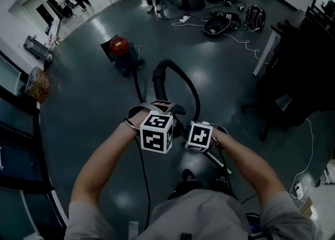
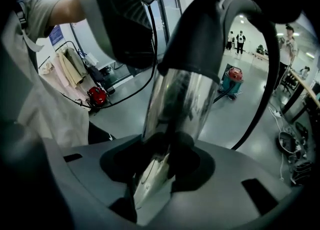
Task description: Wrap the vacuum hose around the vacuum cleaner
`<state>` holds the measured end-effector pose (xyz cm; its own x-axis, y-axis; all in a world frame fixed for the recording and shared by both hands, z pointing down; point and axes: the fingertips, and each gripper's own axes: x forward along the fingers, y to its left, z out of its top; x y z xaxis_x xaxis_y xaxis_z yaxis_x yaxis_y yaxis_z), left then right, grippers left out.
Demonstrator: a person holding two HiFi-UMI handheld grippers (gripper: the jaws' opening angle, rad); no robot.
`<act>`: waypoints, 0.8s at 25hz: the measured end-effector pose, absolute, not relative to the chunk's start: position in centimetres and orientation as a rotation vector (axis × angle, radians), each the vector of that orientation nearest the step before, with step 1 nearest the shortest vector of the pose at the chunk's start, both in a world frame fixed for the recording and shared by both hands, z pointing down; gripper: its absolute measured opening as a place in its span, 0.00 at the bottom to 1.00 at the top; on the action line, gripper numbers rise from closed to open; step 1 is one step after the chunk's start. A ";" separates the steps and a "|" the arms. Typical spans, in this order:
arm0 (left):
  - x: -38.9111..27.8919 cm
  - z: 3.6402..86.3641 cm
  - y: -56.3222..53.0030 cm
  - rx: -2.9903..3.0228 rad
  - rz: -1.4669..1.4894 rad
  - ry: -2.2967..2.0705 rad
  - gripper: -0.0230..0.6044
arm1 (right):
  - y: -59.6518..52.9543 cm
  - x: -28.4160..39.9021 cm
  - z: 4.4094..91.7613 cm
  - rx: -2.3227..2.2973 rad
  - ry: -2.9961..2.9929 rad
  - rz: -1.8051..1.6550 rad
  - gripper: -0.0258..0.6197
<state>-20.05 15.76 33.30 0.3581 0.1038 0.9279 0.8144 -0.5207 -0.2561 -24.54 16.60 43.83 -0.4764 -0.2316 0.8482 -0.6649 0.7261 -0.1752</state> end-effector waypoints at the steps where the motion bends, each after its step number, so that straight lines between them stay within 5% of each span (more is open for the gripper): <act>1: -20.3 33.6 15.4 -1.851 -1.223 -0.820 0.49 | 16.3 -24.4 43.9 0.686 -2.038 0.627 0.29; 20: -22.5 39.4 9.7 -1.742 -1.387 -0.811 0.48 | 14.7 -24.1 46.0 0.488 -1.933 0.715 0.29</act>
